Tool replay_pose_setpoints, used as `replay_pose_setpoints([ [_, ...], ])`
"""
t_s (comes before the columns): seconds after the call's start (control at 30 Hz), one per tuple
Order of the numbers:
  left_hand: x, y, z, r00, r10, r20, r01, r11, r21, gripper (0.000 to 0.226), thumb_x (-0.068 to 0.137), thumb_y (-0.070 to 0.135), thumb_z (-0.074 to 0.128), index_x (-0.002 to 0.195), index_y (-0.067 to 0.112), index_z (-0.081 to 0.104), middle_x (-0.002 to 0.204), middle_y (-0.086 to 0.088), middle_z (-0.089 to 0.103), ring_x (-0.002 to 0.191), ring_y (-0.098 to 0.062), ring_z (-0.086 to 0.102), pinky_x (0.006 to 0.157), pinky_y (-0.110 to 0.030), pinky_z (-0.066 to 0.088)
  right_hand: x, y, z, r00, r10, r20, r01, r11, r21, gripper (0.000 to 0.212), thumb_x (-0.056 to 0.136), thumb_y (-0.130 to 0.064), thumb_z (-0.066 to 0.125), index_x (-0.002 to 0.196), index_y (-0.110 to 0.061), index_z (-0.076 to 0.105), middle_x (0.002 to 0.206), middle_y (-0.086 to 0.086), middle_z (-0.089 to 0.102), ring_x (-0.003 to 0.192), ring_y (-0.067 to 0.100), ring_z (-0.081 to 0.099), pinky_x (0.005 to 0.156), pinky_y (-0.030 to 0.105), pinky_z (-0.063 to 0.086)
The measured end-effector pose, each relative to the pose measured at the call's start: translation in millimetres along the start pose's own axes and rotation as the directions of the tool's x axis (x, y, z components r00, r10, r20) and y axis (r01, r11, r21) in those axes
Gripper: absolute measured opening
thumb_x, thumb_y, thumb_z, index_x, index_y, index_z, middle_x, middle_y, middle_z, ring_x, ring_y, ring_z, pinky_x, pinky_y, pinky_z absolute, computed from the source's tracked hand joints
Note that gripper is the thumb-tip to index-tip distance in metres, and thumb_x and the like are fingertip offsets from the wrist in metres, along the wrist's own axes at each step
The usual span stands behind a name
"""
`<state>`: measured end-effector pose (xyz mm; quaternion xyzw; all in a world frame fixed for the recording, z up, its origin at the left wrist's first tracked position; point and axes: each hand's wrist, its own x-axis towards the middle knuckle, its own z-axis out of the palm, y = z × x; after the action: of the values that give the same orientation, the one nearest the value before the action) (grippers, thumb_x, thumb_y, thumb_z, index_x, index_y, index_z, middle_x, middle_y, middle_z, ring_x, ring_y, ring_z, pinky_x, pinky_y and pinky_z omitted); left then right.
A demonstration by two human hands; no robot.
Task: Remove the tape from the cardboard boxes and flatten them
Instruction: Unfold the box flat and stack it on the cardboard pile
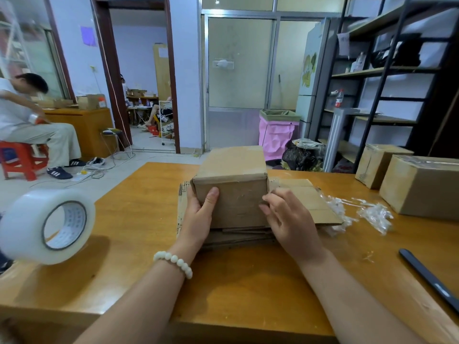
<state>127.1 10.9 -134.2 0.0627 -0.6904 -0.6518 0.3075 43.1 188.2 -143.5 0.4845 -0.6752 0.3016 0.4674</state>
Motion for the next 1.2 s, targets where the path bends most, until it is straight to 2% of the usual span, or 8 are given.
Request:
replay_pose_setpoints([
  [0.1,-1,-1,-1,1.000,0.021,0.008,-0.022,0.998,0.052,0.095,0.081,0.061,0.049,0.155,0.015,0.012,0.149,-0.003,0.038,0.136,-0.021,0.038,0.115,-0.042,0.033,1,0,0,0.999,0.021,-0.038,-0.022,0.999,-0.030,0.011,0.089,-0.012,0.059,0.099,-0.010,0.063,0.091,0.008,0.053,0.072,0.008,0.044,0.059,0.015,0.043],
  [0.27,2,-3,-1,0.999,0.002,-0.042,-0.002,1.000,0.012,0.087,0.084,0.066,0.050,0.151,0.019,0.022,0.142,0.003,0.045,0.133,-0.018,0.041,0.113,-0.039,0.035,1,-12,-1,0.971,0.213,0.110,-0.237,0.924,0.300,0.008,0.091,-0.014,0.046,0.092,-0.019,0.051,0.099,-0.004,0.044,0.087,0.006,0.047,0.079,0.010,0.044],
  [0.4,2,1,-2,0.997,-0.007,-0.079,0.002,0.998,-0.068,0.052,0.091,0.044,0.045,0.139,0.031,0.032,0.116,0.022,0.050,0.107,0.003,0.049,0.089,-0.014,0.039,9,-23,-19,0.657,0.655,0.374,-0.666,0.270,0.696,0.021,0.099,-0.002,0.036,0.088,-0.014,0.048,0.090,-0.015,0.061,0.094,0.011,0.061,0.086,0.024,0.052],
  [0.53,5,-1,-3,0.993,-0.006,-0.116,-0.003,0.998,-0.069,0.057,0.081,0.053,0.047,0.134,0.031,0.040,0.119,0.017,0.054,0.110,0.000,0.051,0.104,-0.030,0.039,19,-21,-29,0.444,0.762,0.472,-0.549,-0.186,0.815,0.026,0.103,-0.012,0.028,0.089,-0.010,0.049,0.085,0.001,0.066,0.086,0.017,0.065,0.086,0.039,0.052],
  [0.67,0,-1,-2,0.980,0.031,-0.196,-0.024,0.999,0.040,0.054,0.099,0.038,0.044,0.149,0.028,0.026,0.142,0.003,0.043,0.128,-0.013,0.042,0.102,-0.028,0.035,12,-22,-20,0.426,0.701,0.573,-0.760,-0.067,0.646,0.028,0.091,-0.037,0.044,0.098,-0.011,0.052,0.100,0.001,0.071,0.100,0.020,0.066,0.094,0.042,0.049],
  [0.77,-4,-2,0,0.980,0.090,-0.178,-0.055,0.980,0.189,0.073,0.100,0.038,0.046,0.152,0.037,-0.005,0.162,0.000,0.004,0.146,-0.013,0.013,0.114,-0.032,0.017,10,-22,-13,0.446,0.680,0.583,-0.858,0.138,0.495,0.016,0.091,-0.021,0.057,0.085,-0.011,0.047,0.105,0.012,0.067,0.100,0.026,0.064,0.093,0.044,0.050],
  [0.9,-6,-9,0,0.991,0.127,0.036,-0.131,0.909,0.395,0.138,0.042,0.096,0.054,0.132,0.047,-0.038,0.147,0.015,-0.041,0.141,-0.011,-0.030,0.113,-0.040,-0.008,11,-25,-14,0.506,0.631,0.588,-0.841,0.210,0.498,0.015,0.089,-0.014,0.063,0.096,-0.009,0.050,0.097,0.010,0.070,0.089,0.020,0.067,0.079,0.029,0.055],
  [1.2,-2,-8,3,0.992,0.127,-0.015,-0.111,0.916,0.386,0.138,0.046,0.071,0.073,0.133,0.055,-0.033,0.159,0.005,-0.012,0.149,-0.019,0.000,0.120,-0.051,0.017,12,-28,-16,0.590,0.624,0.512,-0.796,0.344,0.499,0.020,0.091,-0.001,0.057,0.101,-0.018,0.053,0.099,0.006,0.067,0.091,0.020,0.064,0.079,0.026,0.053],
])
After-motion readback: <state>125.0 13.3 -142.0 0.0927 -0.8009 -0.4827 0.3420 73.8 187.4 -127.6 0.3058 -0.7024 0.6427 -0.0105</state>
